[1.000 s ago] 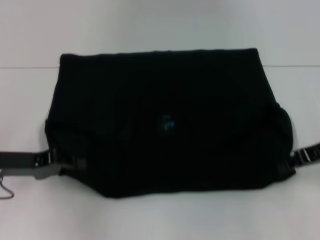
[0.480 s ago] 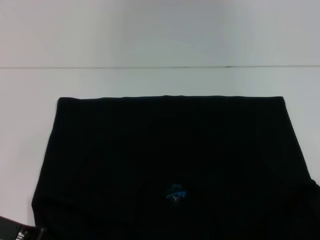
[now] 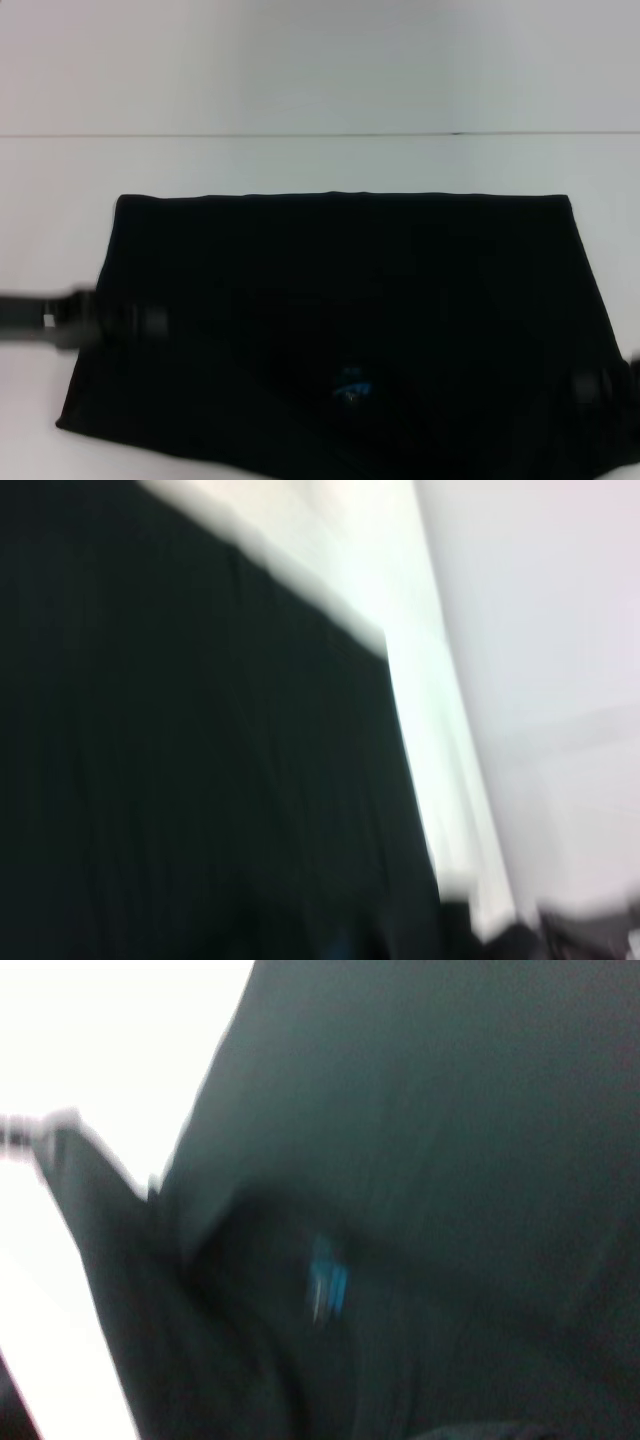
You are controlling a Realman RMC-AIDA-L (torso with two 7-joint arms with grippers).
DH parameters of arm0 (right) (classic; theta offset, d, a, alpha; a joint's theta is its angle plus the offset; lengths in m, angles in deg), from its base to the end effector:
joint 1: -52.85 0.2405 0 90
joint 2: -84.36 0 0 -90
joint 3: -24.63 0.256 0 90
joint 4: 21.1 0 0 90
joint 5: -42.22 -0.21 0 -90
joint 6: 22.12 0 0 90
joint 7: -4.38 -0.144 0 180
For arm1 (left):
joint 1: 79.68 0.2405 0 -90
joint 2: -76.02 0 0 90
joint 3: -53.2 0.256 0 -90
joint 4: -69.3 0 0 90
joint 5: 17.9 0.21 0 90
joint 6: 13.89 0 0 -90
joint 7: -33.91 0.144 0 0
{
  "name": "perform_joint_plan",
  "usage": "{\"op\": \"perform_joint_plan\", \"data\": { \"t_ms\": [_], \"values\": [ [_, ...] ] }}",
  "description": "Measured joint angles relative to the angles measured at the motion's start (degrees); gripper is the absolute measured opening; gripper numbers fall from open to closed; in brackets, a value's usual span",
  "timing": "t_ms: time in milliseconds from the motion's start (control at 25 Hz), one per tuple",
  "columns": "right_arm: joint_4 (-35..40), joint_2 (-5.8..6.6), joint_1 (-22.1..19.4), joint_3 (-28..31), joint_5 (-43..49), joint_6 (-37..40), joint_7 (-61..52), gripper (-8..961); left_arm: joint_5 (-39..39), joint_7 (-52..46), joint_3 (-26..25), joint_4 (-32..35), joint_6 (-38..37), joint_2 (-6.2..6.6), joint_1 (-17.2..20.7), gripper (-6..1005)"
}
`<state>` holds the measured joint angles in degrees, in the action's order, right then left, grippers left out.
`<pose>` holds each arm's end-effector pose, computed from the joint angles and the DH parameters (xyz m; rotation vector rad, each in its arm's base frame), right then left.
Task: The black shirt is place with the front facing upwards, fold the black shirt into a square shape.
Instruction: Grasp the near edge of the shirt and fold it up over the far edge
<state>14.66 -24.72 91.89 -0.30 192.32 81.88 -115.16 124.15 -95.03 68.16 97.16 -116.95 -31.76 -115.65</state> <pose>0.2968 0.3242 0.0630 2.6538 -1.6729 -0.1520 -0.3023 0.3176 0.0638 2.3058 1.9813 0.6268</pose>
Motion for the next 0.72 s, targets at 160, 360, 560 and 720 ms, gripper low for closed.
{"op": "perform_joint_plan", "data": {
  "t_ms": [160,360,560,720],
  "values": [
    [-5.4,2.95,-0.9,9.2,-7.5,-7.9,-4.5,95,-3.4,-1.0,-7.1,-1.0,8.4,0.43,0.1,33],
    [-10.5,2.73,-1.9,12.5,-16.5,-18.4,-5.3,95,-9.5,1.3,-9.3,-3.2,18.2,-1.26,0.6,33],
    [-11.3,-0.91,-0.2,11.9,-17.6,-27.5,-3.2,95,-13.3,5.1,-8.9,-4.3,25.1,-4.38,-0.5,33],
    [-11.3,-2.46,0.9,10.0,-17.8,-32.1,-2.3,96,-13.4,6.4,-8.7,-4.3,28.9,-5.46,-2.2,33]
  ]
}}
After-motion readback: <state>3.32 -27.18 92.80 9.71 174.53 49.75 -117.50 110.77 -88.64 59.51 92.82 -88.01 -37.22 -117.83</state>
